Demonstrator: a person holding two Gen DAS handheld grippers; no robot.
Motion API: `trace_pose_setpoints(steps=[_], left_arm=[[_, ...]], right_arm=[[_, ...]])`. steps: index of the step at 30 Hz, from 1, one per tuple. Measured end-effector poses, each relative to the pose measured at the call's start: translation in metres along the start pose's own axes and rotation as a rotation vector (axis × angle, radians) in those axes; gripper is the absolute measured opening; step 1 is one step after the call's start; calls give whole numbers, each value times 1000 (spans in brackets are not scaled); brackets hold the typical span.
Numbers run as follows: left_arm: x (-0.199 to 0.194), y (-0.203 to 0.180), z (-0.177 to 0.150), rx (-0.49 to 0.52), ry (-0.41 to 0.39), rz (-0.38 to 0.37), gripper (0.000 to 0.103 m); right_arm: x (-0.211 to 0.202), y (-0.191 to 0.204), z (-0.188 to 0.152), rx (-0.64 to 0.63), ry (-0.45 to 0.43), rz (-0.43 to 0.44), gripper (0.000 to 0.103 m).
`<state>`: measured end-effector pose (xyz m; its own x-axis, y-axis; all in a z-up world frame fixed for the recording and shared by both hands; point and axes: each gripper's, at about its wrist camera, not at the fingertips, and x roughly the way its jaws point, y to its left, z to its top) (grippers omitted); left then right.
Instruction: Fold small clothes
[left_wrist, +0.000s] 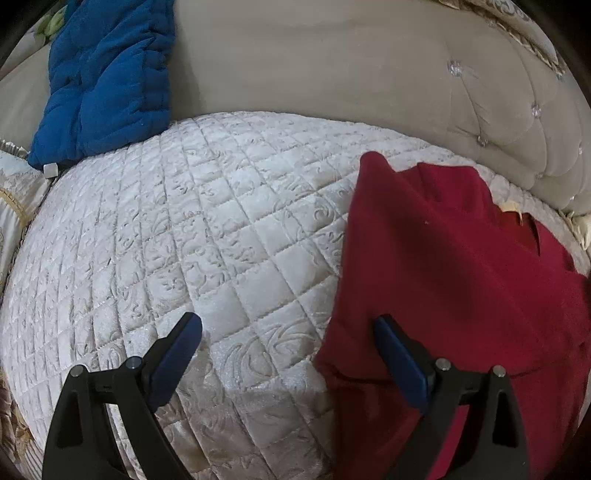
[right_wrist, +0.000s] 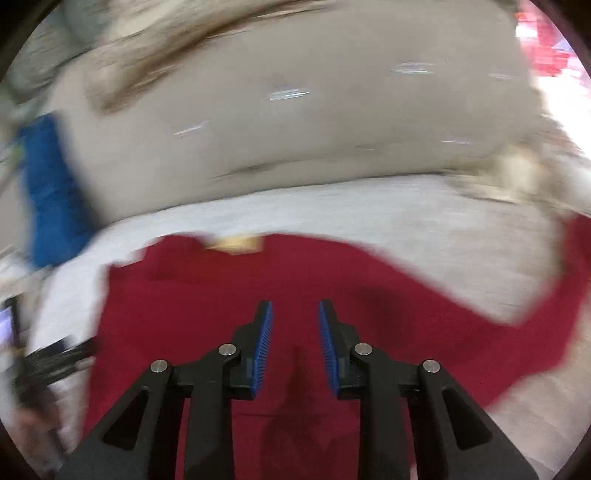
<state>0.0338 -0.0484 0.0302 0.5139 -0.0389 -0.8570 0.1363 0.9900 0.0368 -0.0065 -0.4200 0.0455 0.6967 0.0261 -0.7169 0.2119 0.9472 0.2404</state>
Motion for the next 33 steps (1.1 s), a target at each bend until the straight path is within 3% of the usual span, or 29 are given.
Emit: trace_pose_setpoints(steps=[4,9,11,12,16,18,21,26,28,30,31,33], left_arm=[[1,2,-1,-1,5,-9,97],[3,1,0,3,7,-12,97],[3,1,0,2,8,-14,97],[3,2,0,2,11,-17,97],[6,2,1,-19,16,-28,97],[6,0,1,-15,12,-19,97],[4,1,2,-17,4,-18,97],[-14,2,5,-48,-53,-57,97],[-22,-2,5,-53,-85,-92,97],[-29,-8,5,-55,-105,-133,97],[-32,-11,5,-51,-106,-150,97],[-35,-19,4,-29,-104,-166,97]], right_arm=[[38,82,17,-248,-9,120,23],[105,148,26,-480,89,139,23],[131,155,20,-540,155,101,0],[133,155,17,-547,164,101,0],[107,138,20,-453,33,102,0],[117,130,21,-378,67,95,0],[119,133,10,-395,115,51,0],[53,94,-12,-273,18,0,6],[40,74,-25,-259,26,-94,8],[49,51,-35,-235,96,-186,8],[53,42,-38,-215,132,-173,8],[40,32,-37,-182,117,-116,8]])
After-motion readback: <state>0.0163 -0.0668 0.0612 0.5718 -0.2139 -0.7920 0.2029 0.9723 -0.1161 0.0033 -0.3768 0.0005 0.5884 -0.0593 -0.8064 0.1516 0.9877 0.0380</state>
